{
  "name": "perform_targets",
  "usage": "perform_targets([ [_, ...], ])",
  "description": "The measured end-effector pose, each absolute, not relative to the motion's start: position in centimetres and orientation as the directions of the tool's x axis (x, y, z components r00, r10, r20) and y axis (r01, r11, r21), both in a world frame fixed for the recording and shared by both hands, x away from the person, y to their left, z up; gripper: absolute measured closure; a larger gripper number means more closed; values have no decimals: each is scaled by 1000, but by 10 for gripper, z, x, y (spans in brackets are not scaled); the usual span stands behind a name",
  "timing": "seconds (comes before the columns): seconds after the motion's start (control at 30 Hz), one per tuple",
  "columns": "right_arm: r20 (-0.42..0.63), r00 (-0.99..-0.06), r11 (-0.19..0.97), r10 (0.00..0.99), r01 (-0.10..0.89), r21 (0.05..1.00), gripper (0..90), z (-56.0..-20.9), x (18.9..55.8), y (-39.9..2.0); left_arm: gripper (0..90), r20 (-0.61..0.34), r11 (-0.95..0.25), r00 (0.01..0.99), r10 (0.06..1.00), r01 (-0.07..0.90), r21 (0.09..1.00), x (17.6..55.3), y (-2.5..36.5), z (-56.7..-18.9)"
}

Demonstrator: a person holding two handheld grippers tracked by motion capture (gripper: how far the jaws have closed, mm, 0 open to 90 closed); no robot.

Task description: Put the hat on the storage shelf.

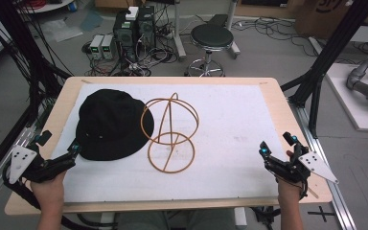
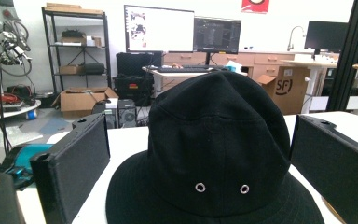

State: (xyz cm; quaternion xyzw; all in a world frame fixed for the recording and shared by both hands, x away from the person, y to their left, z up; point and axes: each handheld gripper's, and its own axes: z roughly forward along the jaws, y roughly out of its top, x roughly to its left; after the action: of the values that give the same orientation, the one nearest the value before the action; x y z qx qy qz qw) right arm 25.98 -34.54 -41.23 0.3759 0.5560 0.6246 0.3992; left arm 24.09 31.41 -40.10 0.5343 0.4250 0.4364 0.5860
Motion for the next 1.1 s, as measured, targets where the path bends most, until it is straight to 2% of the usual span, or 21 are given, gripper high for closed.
perform_targets([
  [0.9,25,-397,-58,918,-74,996,108,-413,257,-346,55,-56,78,275,960,-71,994,246,312,-392],
  [1.1,23,-397,-60,918,-81,995,108,-413,257,-346,55,-50,75,305,951,-70,995,252,311,-383],
])
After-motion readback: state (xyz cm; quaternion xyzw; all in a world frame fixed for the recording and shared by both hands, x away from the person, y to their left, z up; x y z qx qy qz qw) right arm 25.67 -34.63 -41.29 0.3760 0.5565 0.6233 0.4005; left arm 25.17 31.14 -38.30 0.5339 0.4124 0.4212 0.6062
